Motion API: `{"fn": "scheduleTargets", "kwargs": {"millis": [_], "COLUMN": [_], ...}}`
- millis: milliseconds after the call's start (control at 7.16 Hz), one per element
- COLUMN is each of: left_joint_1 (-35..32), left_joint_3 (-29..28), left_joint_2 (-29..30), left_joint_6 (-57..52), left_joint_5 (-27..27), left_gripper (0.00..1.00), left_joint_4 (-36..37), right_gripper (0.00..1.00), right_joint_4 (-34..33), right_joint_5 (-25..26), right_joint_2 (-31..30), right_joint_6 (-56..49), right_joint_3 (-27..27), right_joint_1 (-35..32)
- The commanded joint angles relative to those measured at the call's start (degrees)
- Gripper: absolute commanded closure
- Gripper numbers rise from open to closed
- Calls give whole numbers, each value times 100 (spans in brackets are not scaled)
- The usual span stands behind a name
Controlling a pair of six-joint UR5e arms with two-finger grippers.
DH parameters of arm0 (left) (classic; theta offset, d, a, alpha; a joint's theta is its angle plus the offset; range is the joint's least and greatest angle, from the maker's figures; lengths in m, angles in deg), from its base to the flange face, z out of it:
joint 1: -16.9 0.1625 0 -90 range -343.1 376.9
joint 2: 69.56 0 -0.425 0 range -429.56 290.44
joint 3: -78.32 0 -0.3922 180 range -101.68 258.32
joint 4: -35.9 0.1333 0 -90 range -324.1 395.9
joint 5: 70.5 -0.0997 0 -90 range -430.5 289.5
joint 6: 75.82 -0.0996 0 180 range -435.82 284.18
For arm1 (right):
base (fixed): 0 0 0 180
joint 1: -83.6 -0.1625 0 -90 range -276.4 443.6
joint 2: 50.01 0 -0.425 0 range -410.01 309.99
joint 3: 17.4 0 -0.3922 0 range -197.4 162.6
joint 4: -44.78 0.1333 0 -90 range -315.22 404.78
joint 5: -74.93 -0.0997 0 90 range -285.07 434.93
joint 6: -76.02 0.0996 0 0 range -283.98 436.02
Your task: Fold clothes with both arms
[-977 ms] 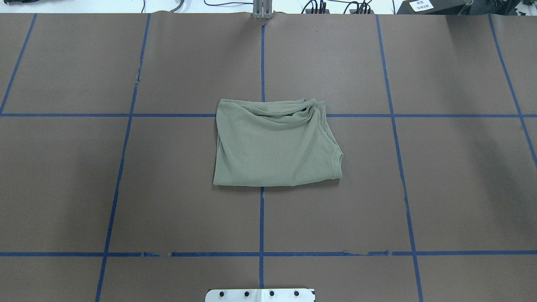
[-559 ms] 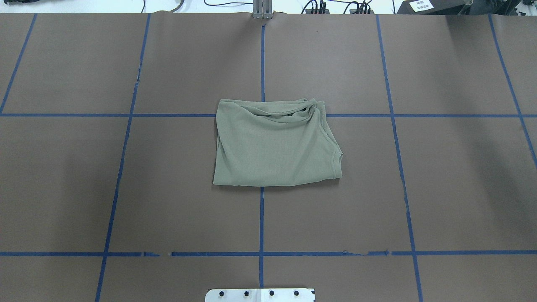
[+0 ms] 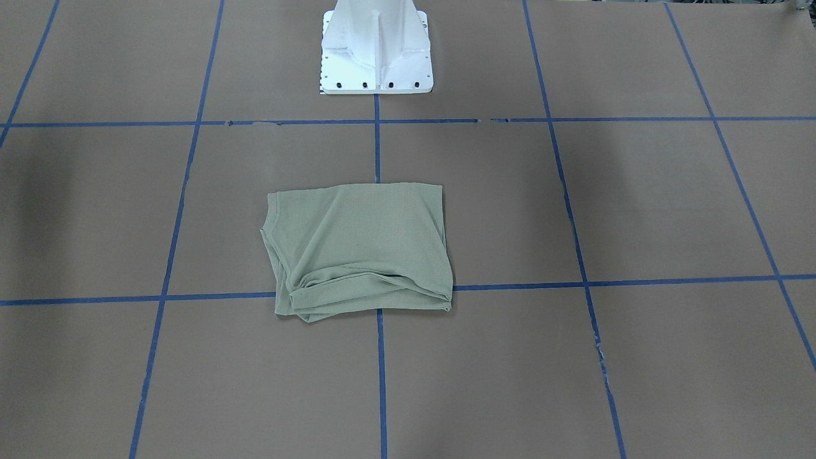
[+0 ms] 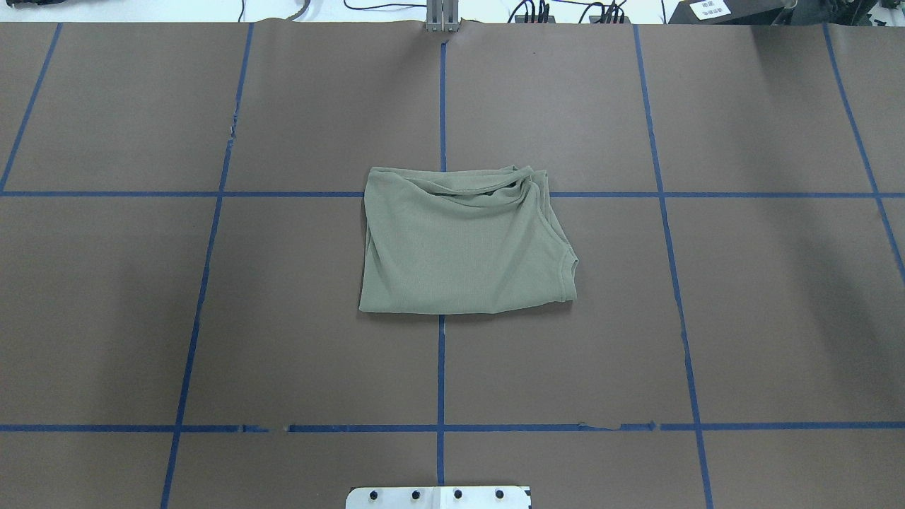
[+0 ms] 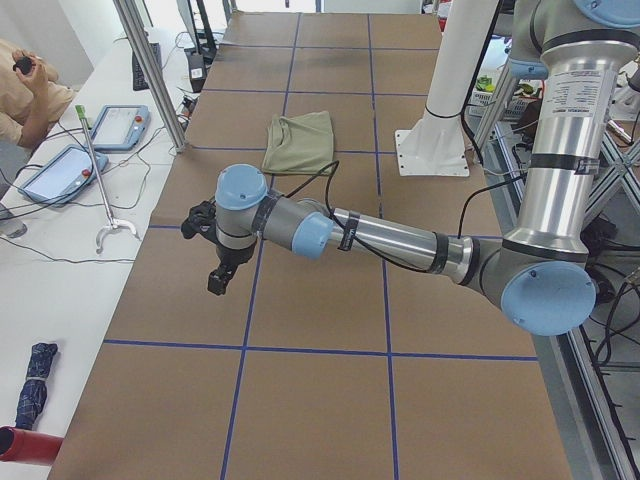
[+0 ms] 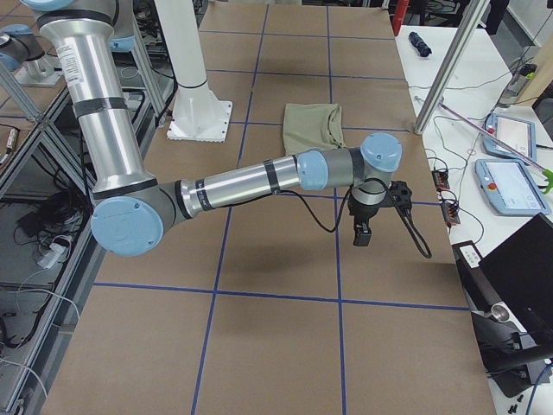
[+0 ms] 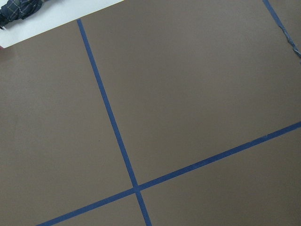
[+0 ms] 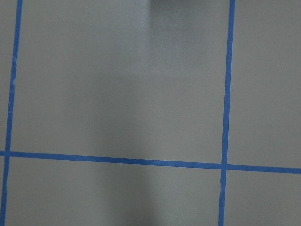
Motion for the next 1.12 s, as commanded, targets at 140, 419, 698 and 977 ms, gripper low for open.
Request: {"fn": "scheduleTargets", "kwargs": {"millis": [140, 419, 698, 977], "left_joint_1": [-4, -4, -4, -4], "left_joint_3": [42, 130, 139, 148], "left_joint_2": [29, 11, 11, 11], "left_joint_6": [-4, -4, -4, 5], "left_joint_5": [4, 4, 4, -5], "left_gripper": [0, 0, 0, 0], "left_joint_4": [3, 11, 11, 3], "right_gripper": [0, 0, 0, 0], "right_joint_4": [6, 6, 6, 6], "right_joint_5": [-3, -2, -2, -2], "right_joint_2": [-58, -41, -41, -40], "right_joint_6": [5, 15, 15, 15], "right_joint_3": [277, 733, 823, 806], "right_joint_1": [4, 4, 30, 48]}}
